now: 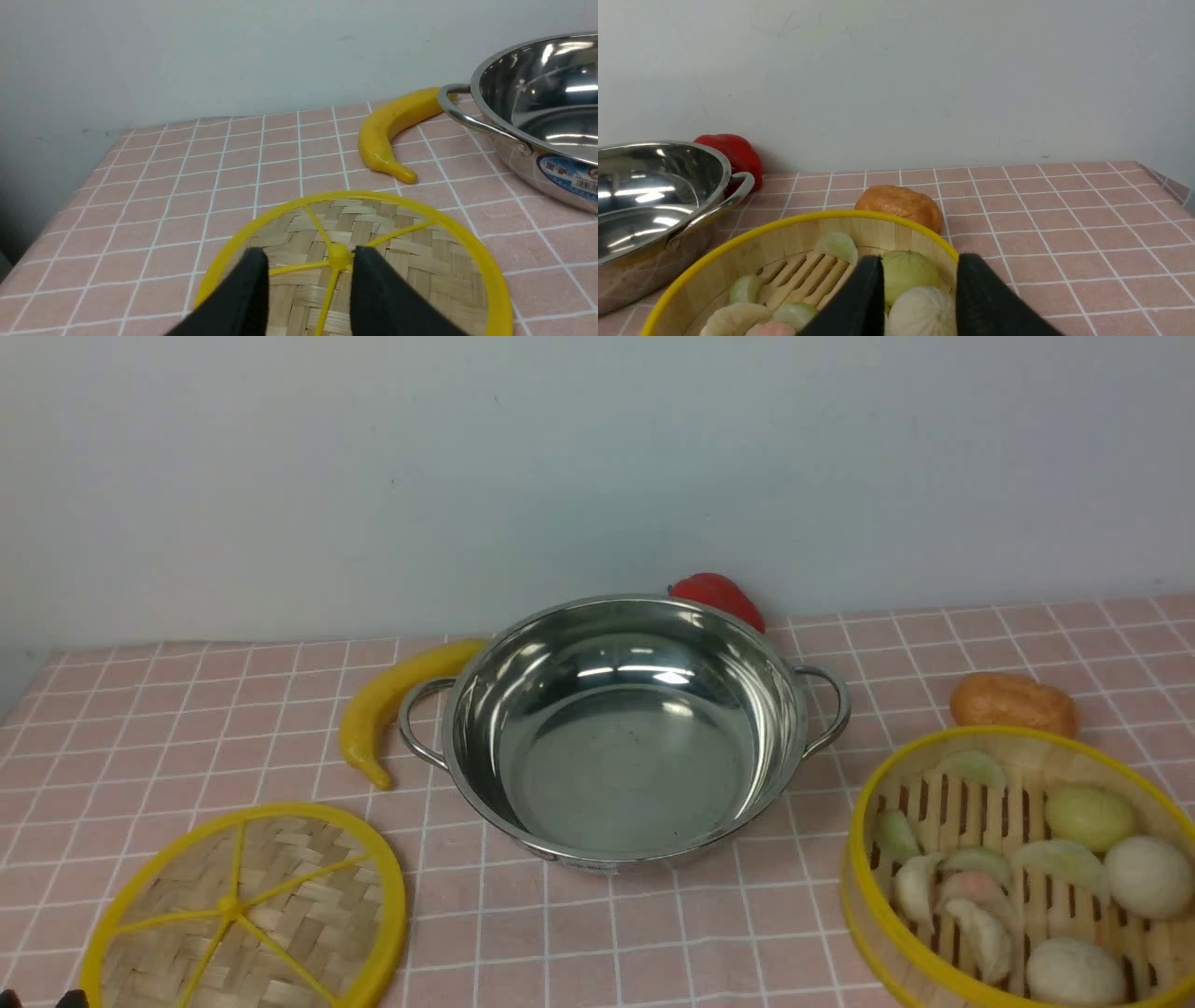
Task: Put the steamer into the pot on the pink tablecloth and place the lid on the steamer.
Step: 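Reach for and grasp the rim of the bamboo steamer holding the buns with the right gripper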
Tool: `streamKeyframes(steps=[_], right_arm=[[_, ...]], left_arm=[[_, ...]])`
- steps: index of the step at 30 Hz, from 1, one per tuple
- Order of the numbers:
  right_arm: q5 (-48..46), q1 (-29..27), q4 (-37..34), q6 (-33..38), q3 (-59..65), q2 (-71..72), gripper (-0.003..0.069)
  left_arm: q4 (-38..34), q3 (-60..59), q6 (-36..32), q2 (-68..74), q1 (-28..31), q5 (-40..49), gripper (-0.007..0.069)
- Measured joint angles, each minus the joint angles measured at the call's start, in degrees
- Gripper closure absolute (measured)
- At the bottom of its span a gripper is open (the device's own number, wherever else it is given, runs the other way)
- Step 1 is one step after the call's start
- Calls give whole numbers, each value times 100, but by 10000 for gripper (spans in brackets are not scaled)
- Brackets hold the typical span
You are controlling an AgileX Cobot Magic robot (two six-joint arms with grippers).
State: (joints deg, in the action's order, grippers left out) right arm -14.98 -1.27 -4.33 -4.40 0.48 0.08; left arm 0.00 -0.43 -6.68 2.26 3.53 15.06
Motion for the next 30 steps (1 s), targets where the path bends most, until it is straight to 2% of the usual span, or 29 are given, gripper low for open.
streamKeyframes(steps=[21, 24, 28, 29, 30], right_arm=[[0, 0, -5, 0, 0, 0, 419], [24, 0, -176, -161, 0, 0, 419], [434, 0, -1286, -1128, 0, 0, 419], [490, 0, -1575, -1297, 0, 0, 419], [615, 0, -2148, -1732, 0, 0, 419]], left_arm=[[0, 0, 0, 0, 0, 0, 382], [0, 0, 0, 0, 0, 0, 382], [-66, 0, 36, 0, 4, -12, 382], [-189, 0, 110, 0, 4, -41, 382], [-618, 0, 354, 0, 4, -165, 382]])
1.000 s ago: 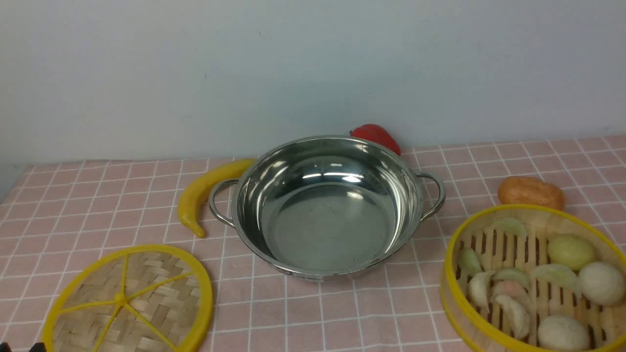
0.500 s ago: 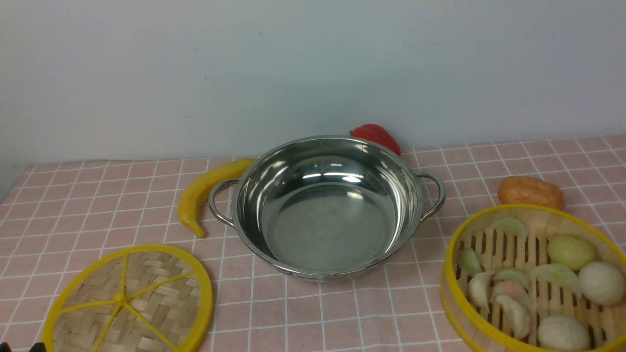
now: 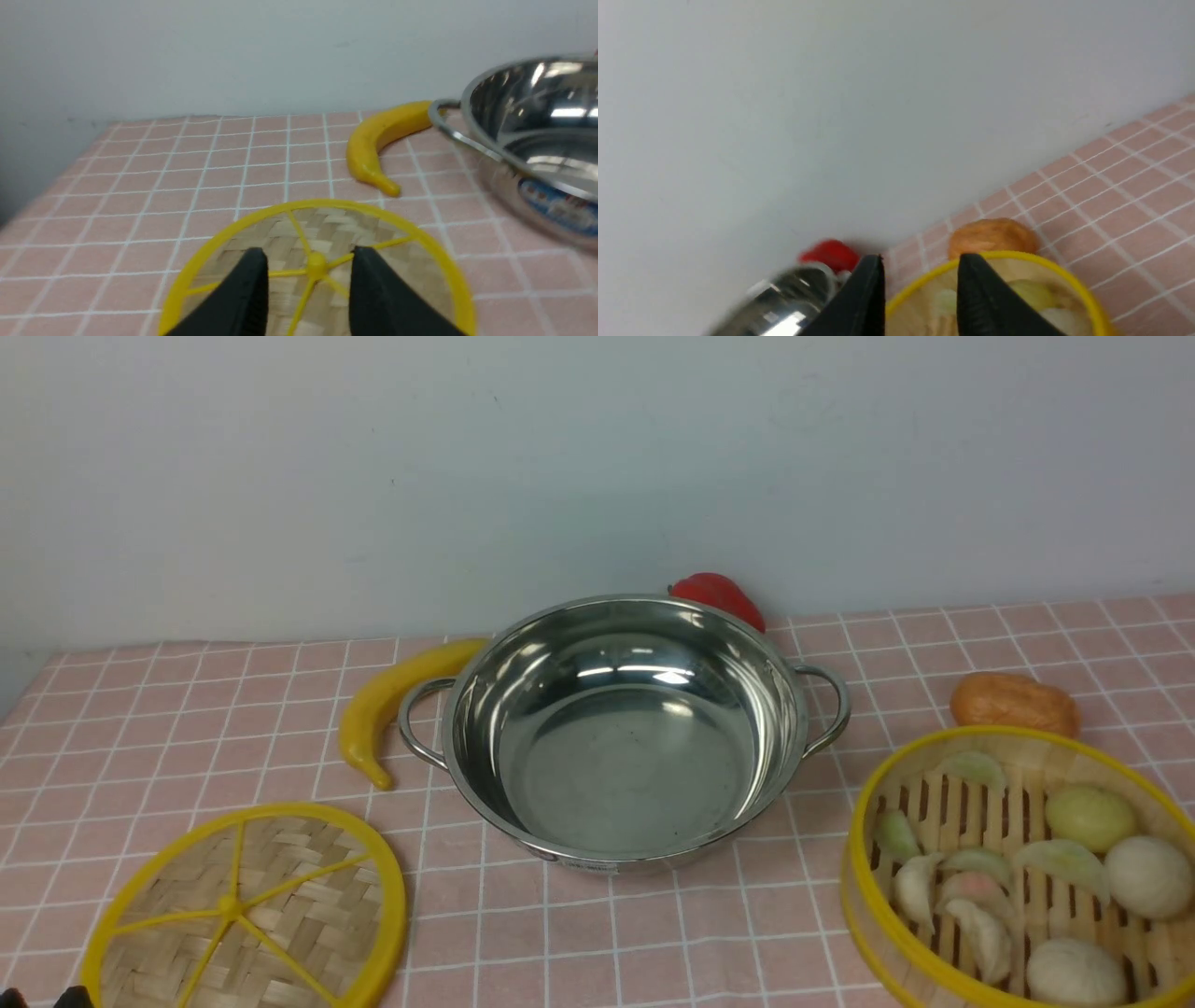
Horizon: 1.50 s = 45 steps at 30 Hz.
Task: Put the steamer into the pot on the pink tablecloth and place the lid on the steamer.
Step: 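Reach for and grasp the rim of the bamboo steamer holding the buns with the right gripper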
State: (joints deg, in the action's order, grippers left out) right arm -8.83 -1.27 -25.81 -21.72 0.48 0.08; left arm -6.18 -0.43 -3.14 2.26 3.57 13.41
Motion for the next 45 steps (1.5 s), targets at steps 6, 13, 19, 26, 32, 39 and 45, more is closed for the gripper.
streamKeyframes(steps=[6, 13, 19, 26, 32, 39, 45], right_arm=[[167, 0, -1184, -883, 0, 0, 419], [247, 0, -1177, -943, 0, 0, 419], [1100, 0, -1653, -1219, 4, 0, 419], [3553, 0, -1193, -1082, -1106, -43, 419], [2681, 0, 1466, -306, -3683, -1183, 419], [-2086, 0, 2725, -367, -5843, -3145, 419], [-5176, 0, 2361, 729, -6133, -4691, 419]], left_arm=[[-2499, 0, 1356, 0, 0, -515, 382], [-3911, 0, 1813, 0, 0, -770, 382], [-4347, 6, 2369, 0, 0, -1522, 382], [-3670, 1322, 2790, 32, 0, -2679, 382], [116, 3433, 2467, 454, 0, -2989, 382], [2986, 4734, 3697, 1170, 0, -757, 382], [2760, 5042, 3717, 2002, 0, 2864, 382]])
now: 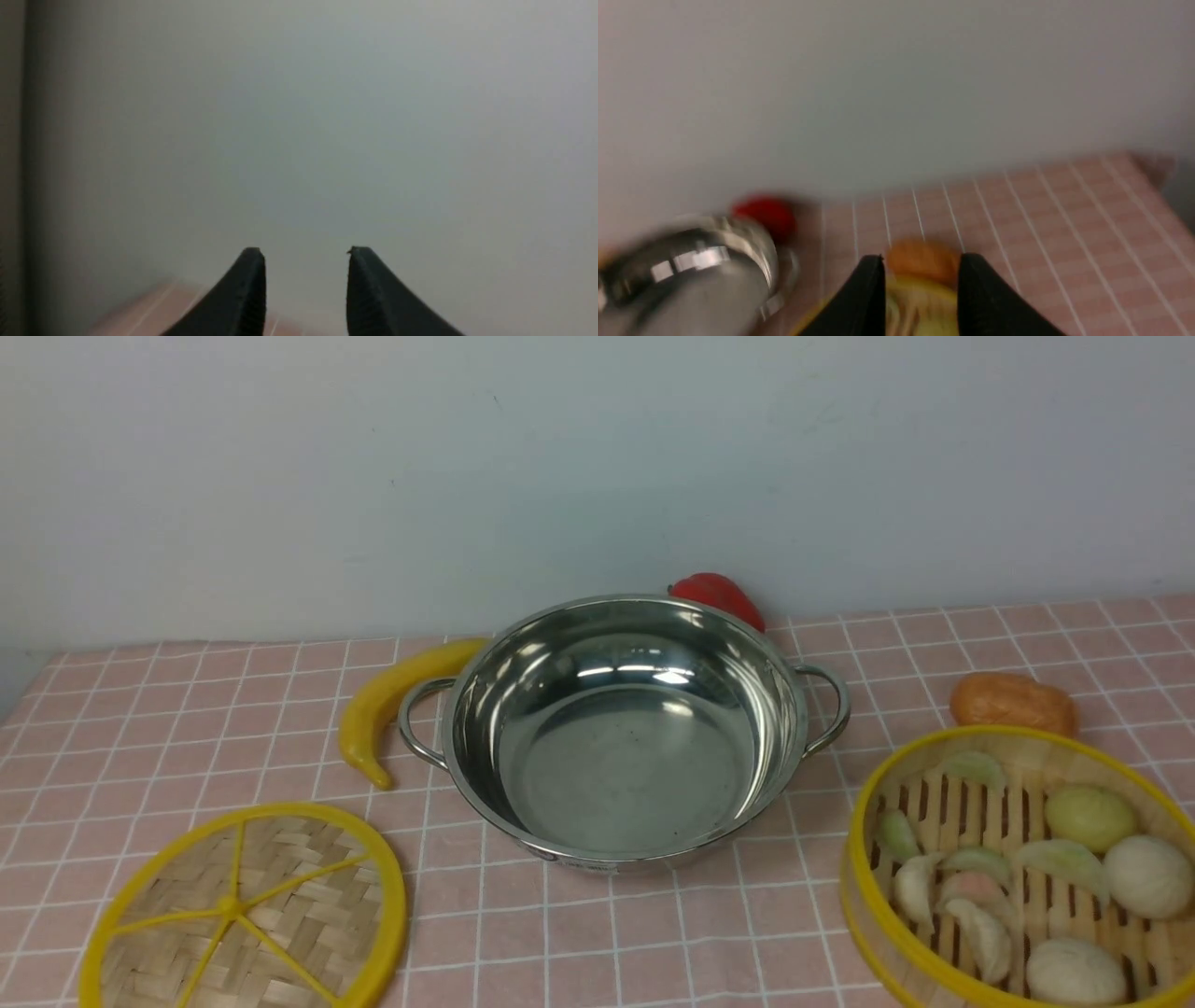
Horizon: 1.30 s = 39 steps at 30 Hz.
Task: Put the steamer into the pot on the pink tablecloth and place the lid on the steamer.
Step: 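Reach for and grasp the rim of the bamboo steamer holding the buns with the right gripper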
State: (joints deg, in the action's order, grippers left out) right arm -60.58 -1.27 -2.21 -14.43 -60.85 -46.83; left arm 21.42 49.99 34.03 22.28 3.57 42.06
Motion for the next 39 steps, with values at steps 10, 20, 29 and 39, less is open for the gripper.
streamKeyframes(steps=[10, 20, 29, 39], right_arm=[[-336, 0, 5, 703, 1267, -1328, 419], [1294, 0, 83, 49, 2626, -1347, 419], [2065, 0, 97, -798, 2773, -1924, 419], [2558, 0, 148, -1355, 2780, -3022, 419]], left_arm=[[-1850, 0, -2799, 2698, 0, 2731, 382], [-2198, 0, -3053, 4062, 0, 2400, 382], [-2216, 0, -3065, 4162, 0, 2051, 382], [-2218, 0, -3078, 4162, 0, 2046, 382]])
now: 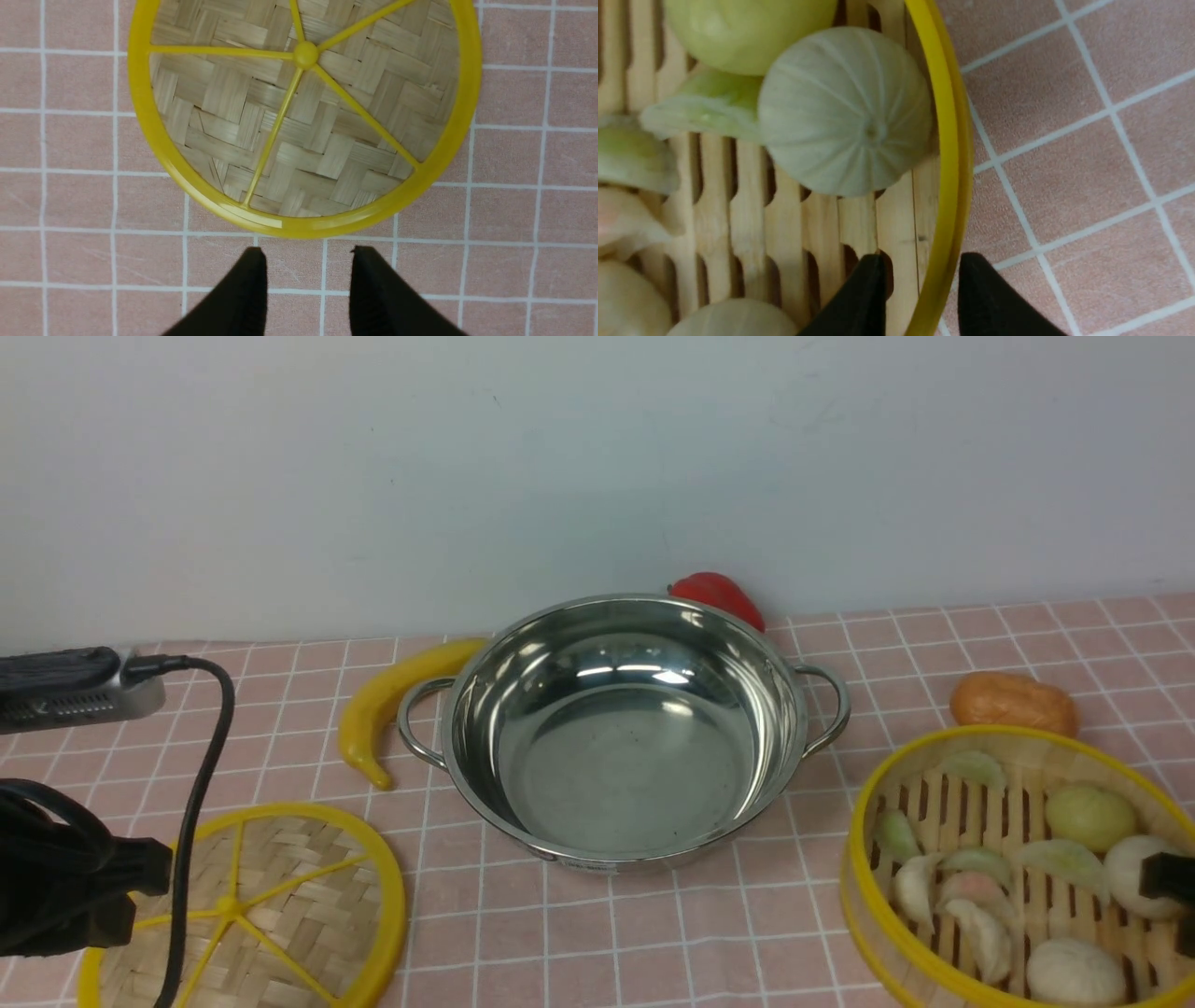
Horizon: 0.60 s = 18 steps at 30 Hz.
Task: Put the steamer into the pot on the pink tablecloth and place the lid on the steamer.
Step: 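Reach for and grasp the rim of the bamboo steamer holding the buns with the right gripper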
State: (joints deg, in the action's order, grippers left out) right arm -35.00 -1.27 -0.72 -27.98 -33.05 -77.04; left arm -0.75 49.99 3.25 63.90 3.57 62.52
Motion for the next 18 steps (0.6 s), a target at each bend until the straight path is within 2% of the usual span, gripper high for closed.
streamKeyframes(steps=[3, 8, 12, 18], right_arm=[[56, 0, 5, -91, 0, -230, 440], [183, -2, 72, -293, -26, -386, 561], [85, -2, 376, -182, -88, -416, 571], [-592, -2, 1006, -199, -272, -436, 583]], left_arm=[[-7, 0, 0, 0, 0, 0, 382], [-12, 0, 0, 0, 0, -56, 382], [-12, 0, 0, 0, 0, -108, 382], [-14, 0, 0, 0, 0, -108, 382]])
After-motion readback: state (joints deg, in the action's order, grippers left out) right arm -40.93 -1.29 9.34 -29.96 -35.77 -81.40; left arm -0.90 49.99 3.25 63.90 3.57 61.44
